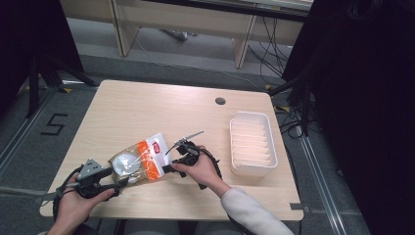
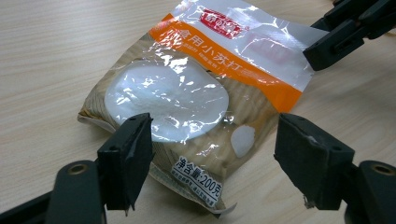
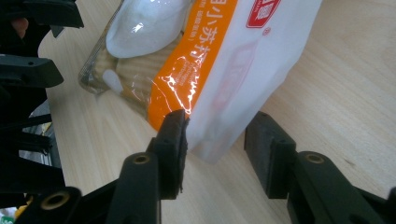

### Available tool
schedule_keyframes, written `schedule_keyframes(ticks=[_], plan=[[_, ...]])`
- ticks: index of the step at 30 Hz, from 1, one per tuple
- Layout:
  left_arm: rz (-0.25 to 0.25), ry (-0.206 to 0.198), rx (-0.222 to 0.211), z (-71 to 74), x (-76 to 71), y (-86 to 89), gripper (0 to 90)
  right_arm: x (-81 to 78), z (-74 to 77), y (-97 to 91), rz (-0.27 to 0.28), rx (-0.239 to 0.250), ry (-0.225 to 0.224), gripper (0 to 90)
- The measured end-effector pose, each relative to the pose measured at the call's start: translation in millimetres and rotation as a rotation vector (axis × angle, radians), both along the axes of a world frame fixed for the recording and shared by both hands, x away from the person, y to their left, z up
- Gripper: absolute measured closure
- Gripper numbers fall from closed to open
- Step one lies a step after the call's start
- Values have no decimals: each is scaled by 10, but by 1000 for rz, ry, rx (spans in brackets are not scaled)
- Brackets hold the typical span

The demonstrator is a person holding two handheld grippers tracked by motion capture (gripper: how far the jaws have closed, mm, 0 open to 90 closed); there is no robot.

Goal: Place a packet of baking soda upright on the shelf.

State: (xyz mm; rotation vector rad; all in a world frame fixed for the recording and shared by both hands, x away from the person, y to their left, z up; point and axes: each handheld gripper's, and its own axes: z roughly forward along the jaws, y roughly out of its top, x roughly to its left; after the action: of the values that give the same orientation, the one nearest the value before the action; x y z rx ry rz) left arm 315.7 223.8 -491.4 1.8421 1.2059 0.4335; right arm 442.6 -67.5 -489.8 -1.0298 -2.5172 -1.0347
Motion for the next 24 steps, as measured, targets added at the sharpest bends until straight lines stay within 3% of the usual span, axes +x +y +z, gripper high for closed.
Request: schedule_keyframes(ticks=[3,4,13,16,24], plan=[[1,0,1,1,-2,-4,270,5,-26,21,5,-3,-4,641],[3,-1,2,2,-3,-2,270,14,-33,34,3,-5,-22,687],[-1,-1,2,2,0,2,273,39,3,94,18,7,36,845],[-1,-2,2,3,0,3,274,51,15,103,33,16,36,900],[1,1,-4,0,0,4,275,85,111,137,104,4,-9,900]])
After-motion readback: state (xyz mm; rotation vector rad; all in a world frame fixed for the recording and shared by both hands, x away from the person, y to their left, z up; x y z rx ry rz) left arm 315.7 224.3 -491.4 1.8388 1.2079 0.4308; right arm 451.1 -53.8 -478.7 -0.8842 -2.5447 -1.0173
